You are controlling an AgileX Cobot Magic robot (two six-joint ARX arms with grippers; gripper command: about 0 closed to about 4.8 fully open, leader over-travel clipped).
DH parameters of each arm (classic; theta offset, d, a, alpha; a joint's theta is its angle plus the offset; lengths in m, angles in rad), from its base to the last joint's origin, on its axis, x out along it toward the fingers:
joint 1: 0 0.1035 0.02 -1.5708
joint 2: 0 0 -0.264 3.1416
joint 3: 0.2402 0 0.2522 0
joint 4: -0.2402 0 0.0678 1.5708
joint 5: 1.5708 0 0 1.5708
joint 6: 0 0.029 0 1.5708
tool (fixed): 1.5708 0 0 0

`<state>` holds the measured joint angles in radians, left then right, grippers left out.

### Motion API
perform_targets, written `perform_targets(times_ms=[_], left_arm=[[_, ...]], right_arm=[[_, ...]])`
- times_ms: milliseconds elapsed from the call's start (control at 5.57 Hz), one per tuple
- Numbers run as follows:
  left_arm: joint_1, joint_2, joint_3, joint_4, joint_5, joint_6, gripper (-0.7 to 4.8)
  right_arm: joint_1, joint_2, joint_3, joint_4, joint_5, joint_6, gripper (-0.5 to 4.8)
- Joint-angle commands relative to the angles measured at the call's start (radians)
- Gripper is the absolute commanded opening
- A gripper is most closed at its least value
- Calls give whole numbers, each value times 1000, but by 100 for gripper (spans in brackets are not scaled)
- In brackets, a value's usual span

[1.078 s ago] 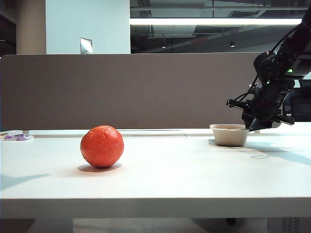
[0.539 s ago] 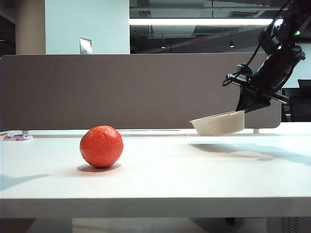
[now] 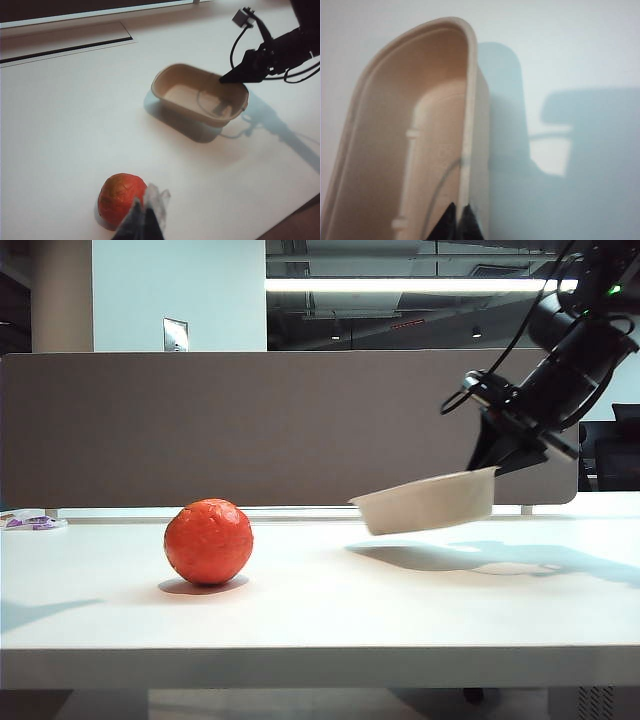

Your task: Pick up the orange and place it into the paper lunchbox.

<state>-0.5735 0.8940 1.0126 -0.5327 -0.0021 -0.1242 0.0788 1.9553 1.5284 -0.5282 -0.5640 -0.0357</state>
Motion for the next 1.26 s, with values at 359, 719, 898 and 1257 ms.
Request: perform_targets(times_ms=[359, 719, 898, 1257], left_arm=[[1, -1, 4, 17, 2, 4, -5], [1, -1, 4, 17, 2, 4, -5], [1, 0, 4, 18, 2, 4, -5], [1, 0, 4, 18, 2, 4, -5]], right_arm=[[89, -15, -64, 203, 52, -37, -1], [79, -15, -64, 186, 156, -2, -1], [71, -5, -64, 217, 85, 14, -1], [117, 35, -64, 275, -23, 21, -1]])
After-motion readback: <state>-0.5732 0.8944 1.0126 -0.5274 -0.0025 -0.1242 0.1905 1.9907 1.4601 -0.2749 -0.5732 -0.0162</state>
